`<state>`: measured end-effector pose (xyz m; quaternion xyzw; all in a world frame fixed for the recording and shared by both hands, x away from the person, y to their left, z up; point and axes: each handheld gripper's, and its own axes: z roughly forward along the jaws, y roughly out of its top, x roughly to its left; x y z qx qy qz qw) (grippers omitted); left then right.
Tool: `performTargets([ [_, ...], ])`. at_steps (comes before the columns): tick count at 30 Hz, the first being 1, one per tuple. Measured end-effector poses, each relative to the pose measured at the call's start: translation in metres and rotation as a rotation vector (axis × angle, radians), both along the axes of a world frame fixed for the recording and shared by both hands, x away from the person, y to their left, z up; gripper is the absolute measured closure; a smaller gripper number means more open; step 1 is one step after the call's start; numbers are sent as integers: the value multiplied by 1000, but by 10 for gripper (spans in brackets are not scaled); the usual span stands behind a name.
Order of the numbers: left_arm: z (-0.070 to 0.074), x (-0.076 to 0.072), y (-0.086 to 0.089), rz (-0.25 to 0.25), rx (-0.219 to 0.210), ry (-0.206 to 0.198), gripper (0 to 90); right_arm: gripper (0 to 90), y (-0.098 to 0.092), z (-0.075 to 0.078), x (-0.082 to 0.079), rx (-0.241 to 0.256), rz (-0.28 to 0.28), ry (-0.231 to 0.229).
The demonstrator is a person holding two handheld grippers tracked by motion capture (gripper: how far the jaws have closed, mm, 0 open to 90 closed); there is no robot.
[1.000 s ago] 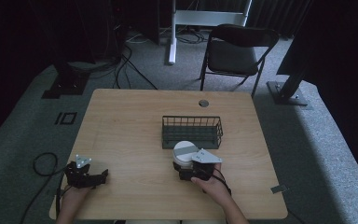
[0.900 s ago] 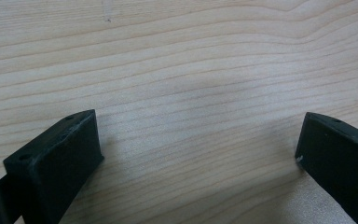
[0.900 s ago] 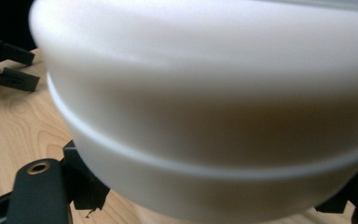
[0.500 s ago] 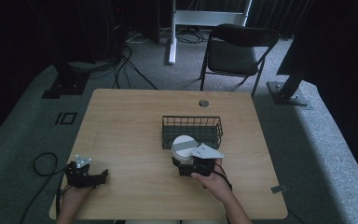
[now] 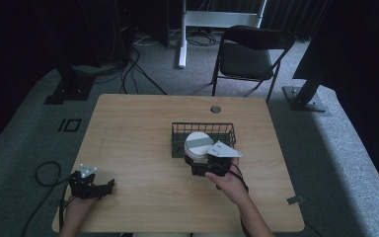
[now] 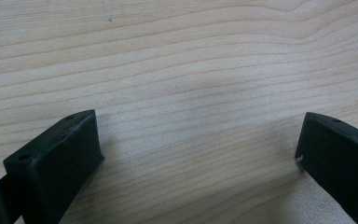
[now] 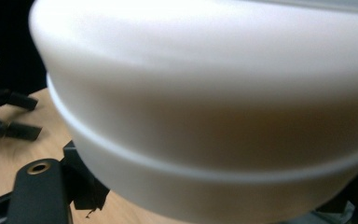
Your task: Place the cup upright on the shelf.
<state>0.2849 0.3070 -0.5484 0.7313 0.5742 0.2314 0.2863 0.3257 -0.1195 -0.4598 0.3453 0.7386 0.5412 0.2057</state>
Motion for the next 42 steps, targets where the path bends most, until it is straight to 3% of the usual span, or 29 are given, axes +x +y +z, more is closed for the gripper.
performTargets([
  [14, 0, 0, 0, -1, 1, 0, 2, 184, 0, 25, 23, 0, -62, -20],
  [21, 0, 0, 0, -1, 2, 1, 2, 184, -6, 35, 45, 0, -141, -25],
  [28, 0, 0, 0, -1, 1, 0, 2, 184, -13, 33, 62, -4, -219, -3],
  [33, 0, 0, 0, -1, 1, 1, 2, 184, -15, 29, 72, -37, -271, 12],
  [42, 0, 0, 0, 0, 0, 1, 1, 184, -13, 14, 85, -62, -350, 70],
])
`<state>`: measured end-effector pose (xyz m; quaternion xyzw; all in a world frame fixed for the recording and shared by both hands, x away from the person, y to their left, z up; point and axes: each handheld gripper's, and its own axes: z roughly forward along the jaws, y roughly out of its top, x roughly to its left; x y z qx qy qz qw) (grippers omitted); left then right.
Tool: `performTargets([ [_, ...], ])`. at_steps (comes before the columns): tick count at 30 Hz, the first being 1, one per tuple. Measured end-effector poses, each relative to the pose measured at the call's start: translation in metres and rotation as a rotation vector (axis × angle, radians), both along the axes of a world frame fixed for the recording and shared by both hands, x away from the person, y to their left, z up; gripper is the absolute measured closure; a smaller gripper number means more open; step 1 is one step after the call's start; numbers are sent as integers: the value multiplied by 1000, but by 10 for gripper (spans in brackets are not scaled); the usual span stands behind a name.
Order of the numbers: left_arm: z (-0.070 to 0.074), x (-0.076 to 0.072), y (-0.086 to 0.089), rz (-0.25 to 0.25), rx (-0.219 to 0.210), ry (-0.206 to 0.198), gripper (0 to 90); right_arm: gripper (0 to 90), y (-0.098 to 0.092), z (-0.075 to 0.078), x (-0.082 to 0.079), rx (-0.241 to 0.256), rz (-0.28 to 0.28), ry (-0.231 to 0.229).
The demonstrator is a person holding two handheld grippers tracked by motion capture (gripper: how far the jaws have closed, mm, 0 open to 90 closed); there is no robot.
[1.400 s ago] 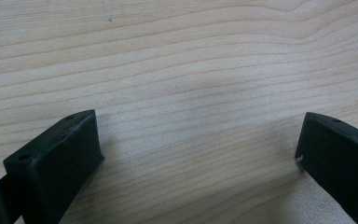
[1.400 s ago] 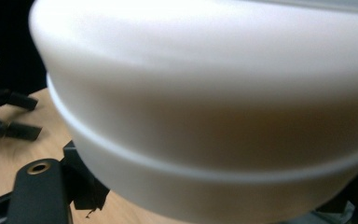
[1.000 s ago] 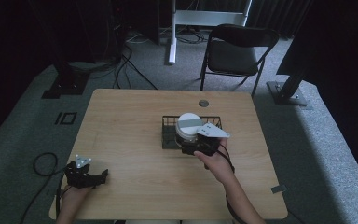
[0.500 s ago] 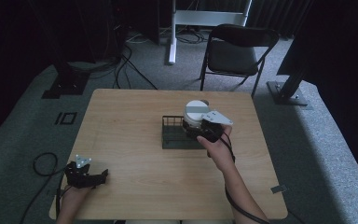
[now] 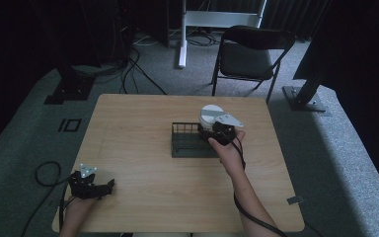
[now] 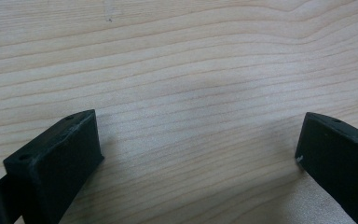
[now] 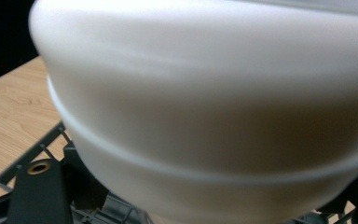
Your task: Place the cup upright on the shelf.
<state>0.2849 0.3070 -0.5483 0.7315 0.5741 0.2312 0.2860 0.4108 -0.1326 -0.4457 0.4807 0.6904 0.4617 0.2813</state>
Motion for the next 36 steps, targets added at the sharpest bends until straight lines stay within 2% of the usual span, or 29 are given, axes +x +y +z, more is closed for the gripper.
performTargets([
  [4, 0, 0, 0, -1, 1, 0, 2, 184, 1, -3, 3, 1, -15, 25],
  [5, 0, 0, 0, 0, 0, 0, 1, 184, 3, -6, 4, -29, -15, 32],
  [7, 0, 0, 0, 0, 0, 0, 2, 184, 3, -7, 4, -23, -16, 38],
  [10, 0, 0, 0, -1, 0, 0, 2, 184, 5, -10, 5, -19, -1, 58],
  [16, 0, 0, 0, -1, 1, 0, 2, 184, 9, -15, 8, -46, 15, 94],
  [19, 0, 0, 0, -1, 1, 1, 2, 184, 9, -15, 9, -52, 19, 105],
  [22, 0, 0, 0, -1, 1, 0, 2, 184, 11, -16, 9, -82, 29, 108],
  [34, 0, 0, 0, 0, 0, 0, 2, 184, 14, -23, 13, -99, 49, 166],
  [36, 0, 0, 0, -1, 1, 0, 2, 184, 15, -24, 13, -117, 53, 165],
])
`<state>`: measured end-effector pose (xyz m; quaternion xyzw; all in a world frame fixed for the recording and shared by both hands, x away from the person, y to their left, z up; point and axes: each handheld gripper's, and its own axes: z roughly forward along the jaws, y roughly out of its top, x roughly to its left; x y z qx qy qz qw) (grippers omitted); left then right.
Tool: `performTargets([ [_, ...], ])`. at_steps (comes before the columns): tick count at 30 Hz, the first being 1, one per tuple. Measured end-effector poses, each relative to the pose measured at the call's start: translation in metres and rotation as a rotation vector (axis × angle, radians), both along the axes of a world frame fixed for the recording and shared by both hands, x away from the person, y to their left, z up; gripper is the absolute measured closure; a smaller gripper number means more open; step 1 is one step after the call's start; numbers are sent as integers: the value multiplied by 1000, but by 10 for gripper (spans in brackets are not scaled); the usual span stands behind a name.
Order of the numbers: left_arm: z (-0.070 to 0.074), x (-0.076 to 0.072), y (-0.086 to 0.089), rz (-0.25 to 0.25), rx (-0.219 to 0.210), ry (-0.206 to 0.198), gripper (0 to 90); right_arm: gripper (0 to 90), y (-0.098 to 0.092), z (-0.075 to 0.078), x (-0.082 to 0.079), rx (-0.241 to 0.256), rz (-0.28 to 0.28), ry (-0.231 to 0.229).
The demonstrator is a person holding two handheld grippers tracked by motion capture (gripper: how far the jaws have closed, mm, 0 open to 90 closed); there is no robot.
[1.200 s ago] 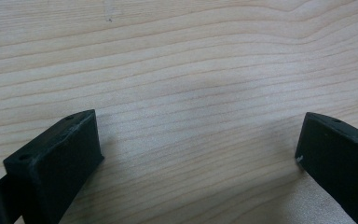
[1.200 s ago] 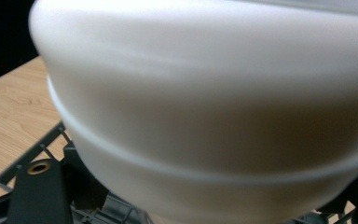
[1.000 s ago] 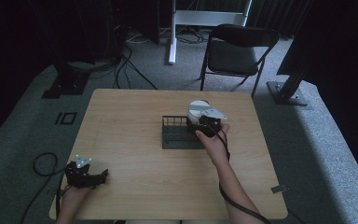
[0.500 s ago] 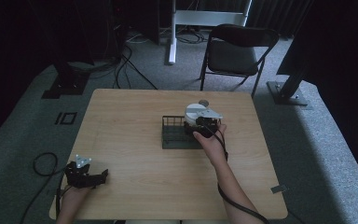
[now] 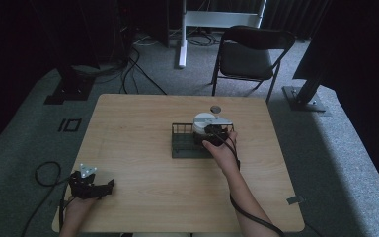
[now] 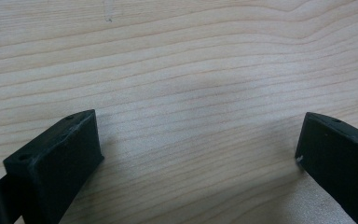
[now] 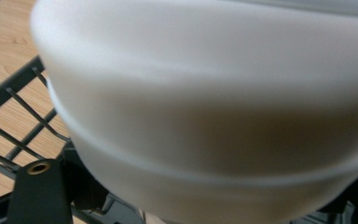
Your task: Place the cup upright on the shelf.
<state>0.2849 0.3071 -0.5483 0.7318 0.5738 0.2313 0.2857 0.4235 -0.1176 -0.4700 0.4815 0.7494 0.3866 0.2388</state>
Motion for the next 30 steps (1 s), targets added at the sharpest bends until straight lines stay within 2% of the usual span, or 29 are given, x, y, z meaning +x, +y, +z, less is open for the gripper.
performTargets([
  [11, 0, 0, 0, 0, 0, 0, 2, 180, 0, 0, -2, -41, 39, 21],
  [20, 0, 0, 0, 0, 0, 0, 2, 167, -4, 5, -11, -30, 56, 0],
  [30, 0, 0, 0, 0, 0, 0, 2, 130, -13, 9, -23, 9, 70, -12],
])
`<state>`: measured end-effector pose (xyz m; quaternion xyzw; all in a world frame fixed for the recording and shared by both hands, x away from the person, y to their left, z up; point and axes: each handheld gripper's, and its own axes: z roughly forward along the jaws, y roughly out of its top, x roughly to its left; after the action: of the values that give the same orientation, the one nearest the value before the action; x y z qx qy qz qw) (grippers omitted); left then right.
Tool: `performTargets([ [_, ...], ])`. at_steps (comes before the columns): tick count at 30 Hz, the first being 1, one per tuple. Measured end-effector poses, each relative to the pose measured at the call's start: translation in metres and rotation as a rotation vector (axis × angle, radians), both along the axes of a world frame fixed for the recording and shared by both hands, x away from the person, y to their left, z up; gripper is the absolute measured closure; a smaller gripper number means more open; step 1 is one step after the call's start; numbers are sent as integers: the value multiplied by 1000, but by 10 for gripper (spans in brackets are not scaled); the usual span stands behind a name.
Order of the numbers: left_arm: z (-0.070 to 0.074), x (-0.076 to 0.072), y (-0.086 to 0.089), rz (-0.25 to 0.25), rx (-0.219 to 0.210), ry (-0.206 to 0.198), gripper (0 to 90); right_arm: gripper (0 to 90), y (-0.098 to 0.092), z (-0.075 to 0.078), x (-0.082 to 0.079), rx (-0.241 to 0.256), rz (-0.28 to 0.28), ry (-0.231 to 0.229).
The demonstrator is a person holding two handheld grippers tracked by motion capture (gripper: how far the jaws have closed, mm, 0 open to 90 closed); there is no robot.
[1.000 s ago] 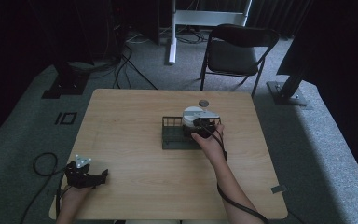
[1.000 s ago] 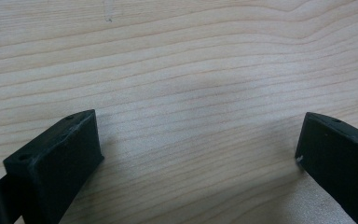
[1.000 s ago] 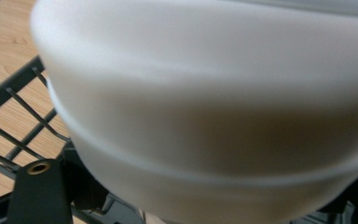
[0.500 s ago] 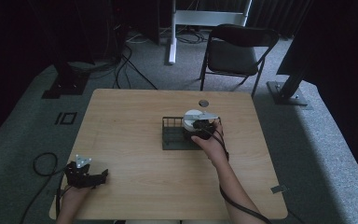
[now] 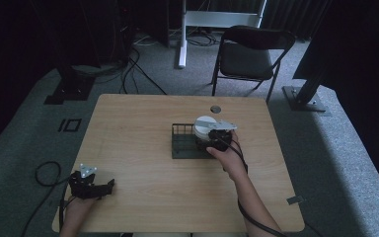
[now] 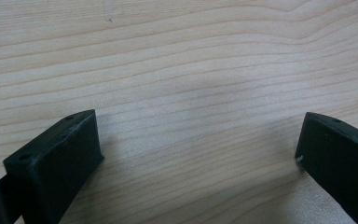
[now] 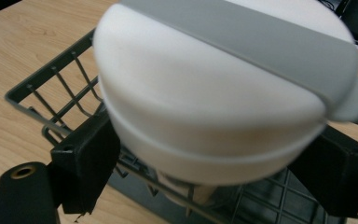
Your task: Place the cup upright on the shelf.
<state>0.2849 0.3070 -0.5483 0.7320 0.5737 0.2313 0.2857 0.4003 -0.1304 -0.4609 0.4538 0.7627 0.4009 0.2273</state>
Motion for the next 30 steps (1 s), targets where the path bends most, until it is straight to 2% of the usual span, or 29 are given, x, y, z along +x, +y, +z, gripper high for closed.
performTargets([
  [8, 0, 0, 0, 0, 0, 0, 2, 129, -9, 5, -10, 27, -3, -30],
  [15, 0, 0, 0, 0, 0, 0, 1, 126, -18, 6, -17, 60, -16, -30],
  [30, 0, 0, 0, 0, 0, 0, 2, 126, -50, 8, -38, 86, -44, -58],
])
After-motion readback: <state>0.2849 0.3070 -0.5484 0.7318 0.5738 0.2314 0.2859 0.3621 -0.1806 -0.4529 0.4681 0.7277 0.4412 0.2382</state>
